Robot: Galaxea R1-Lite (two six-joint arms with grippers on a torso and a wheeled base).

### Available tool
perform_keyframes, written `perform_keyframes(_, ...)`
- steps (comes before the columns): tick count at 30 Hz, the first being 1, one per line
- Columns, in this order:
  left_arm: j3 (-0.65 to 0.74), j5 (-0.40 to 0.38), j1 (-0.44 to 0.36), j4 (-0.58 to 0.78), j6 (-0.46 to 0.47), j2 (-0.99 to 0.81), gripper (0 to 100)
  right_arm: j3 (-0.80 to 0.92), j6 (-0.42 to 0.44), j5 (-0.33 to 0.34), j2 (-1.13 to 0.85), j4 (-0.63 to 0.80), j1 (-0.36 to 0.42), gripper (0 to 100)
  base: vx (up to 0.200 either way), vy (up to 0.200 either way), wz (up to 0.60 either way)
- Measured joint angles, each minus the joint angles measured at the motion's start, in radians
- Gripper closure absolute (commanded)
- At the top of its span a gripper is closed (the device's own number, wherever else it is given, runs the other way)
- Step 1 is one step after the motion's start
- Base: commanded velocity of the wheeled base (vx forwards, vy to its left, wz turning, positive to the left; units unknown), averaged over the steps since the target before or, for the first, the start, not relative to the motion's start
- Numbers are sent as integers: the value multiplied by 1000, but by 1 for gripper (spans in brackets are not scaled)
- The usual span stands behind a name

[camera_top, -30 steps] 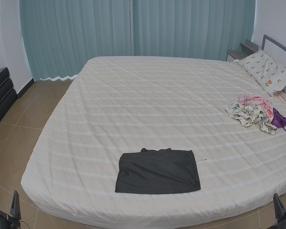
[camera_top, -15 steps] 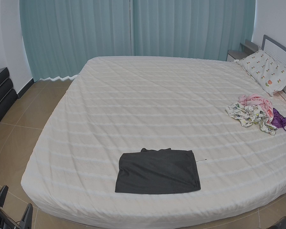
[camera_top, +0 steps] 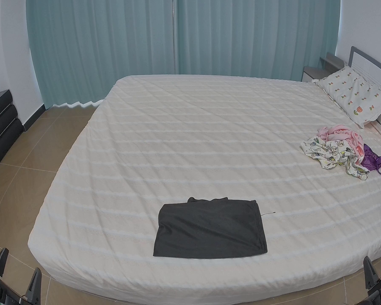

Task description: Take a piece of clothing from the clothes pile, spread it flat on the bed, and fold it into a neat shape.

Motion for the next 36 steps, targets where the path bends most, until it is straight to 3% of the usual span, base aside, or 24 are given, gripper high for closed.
perform_keyframes(7, 0, -35, 0, 24, -28, 0, 0, 4, 4, 1, 0, -34, 0, 0, 0, 0, 0)
perform_keyframes(36, 0, -15, 0, 21, -56, 3, 0, 4, 2, 15, 2, -36, 1, 0, 0, 0, 0)
